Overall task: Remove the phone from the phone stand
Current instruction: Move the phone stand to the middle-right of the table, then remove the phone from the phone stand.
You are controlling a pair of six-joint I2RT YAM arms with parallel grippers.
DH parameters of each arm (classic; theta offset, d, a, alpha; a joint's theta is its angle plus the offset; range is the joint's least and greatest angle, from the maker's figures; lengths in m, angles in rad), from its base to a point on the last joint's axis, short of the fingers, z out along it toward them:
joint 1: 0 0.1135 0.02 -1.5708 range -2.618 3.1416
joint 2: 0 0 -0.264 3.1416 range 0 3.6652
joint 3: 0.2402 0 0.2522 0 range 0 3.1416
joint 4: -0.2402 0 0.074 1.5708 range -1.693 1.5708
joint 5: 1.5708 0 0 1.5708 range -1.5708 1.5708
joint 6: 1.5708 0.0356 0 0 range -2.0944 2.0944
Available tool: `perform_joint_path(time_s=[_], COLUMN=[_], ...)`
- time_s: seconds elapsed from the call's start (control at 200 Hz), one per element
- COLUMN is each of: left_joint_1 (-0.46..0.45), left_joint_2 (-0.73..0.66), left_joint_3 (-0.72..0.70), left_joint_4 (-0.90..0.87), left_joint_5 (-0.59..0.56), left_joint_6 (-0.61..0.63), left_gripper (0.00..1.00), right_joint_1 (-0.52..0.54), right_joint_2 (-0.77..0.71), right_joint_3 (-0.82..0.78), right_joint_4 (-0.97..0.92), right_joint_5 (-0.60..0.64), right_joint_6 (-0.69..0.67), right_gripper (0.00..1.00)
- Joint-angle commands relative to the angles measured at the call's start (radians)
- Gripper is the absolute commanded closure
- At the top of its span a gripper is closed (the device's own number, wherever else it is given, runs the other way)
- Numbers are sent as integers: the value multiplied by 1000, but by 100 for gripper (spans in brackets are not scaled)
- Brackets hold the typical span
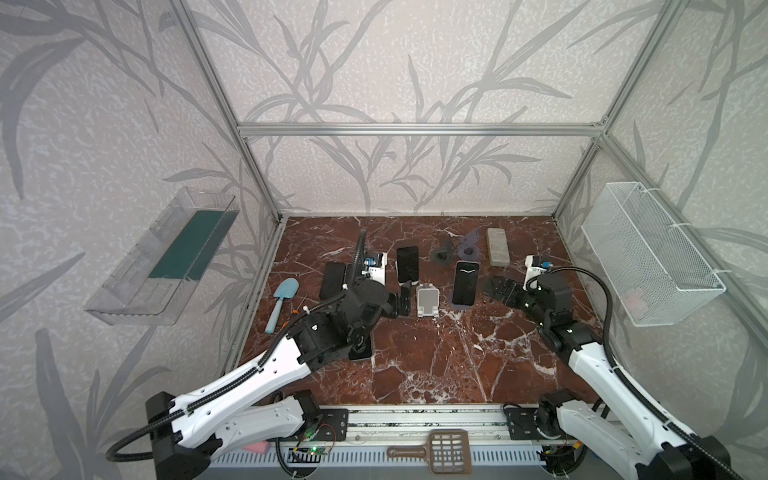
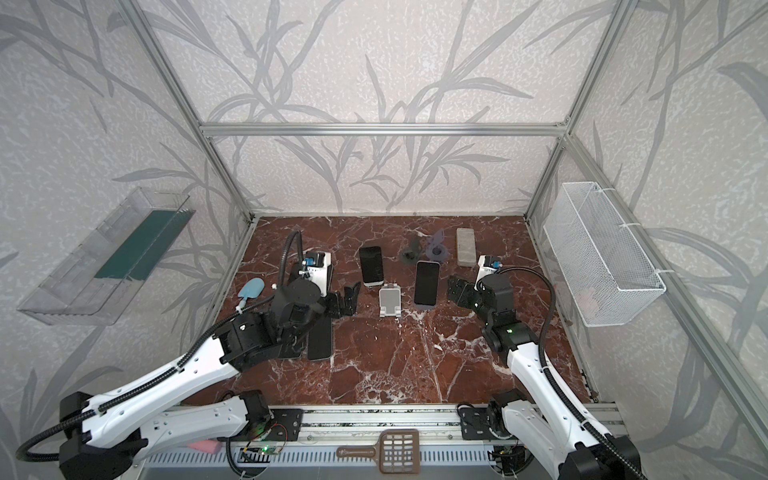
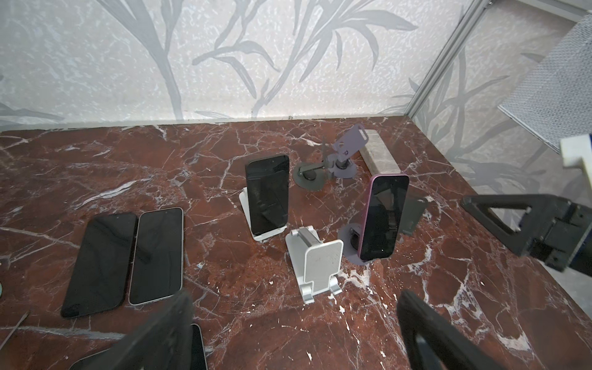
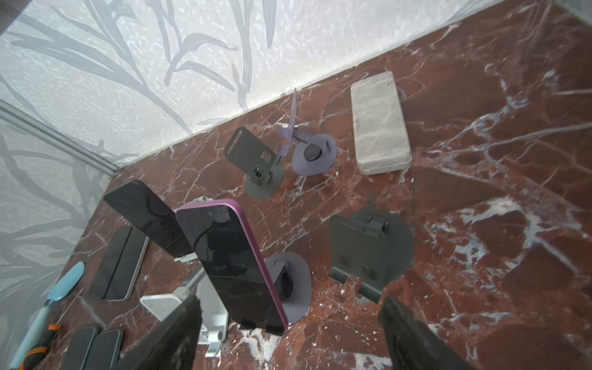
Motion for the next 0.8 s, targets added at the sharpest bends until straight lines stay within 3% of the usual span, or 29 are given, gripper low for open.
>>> perform_joint_path(time_s=[0.0,0.17,0.37,0.615,0.795], left_joint_1=[62,155,218,233,232], left_joint_2=[35,126,275,452,525], left_joint_3=[40,106,201,279,271], left_joint_4=[-20,-21,-70,-97,33], left_joint_5=[90,156,154,112,153], left_joint_6=[-12,-52,-96,-100,-97], left_gripper=[1,1,3,1,1], right_joint_1=[-4,-2,-2,-2,-3], right_joint_2=[-45,-122,-235,-244,-251], right_joint_3=[-26,-81,-160,-190,-206], right_joint_4=[80,131,175,194,195], right_joint_5=[-63,-114,-41,-25,-6], right_joint_6=[47,107,110,112,106], right_gripper=[13,13,13,13,12])
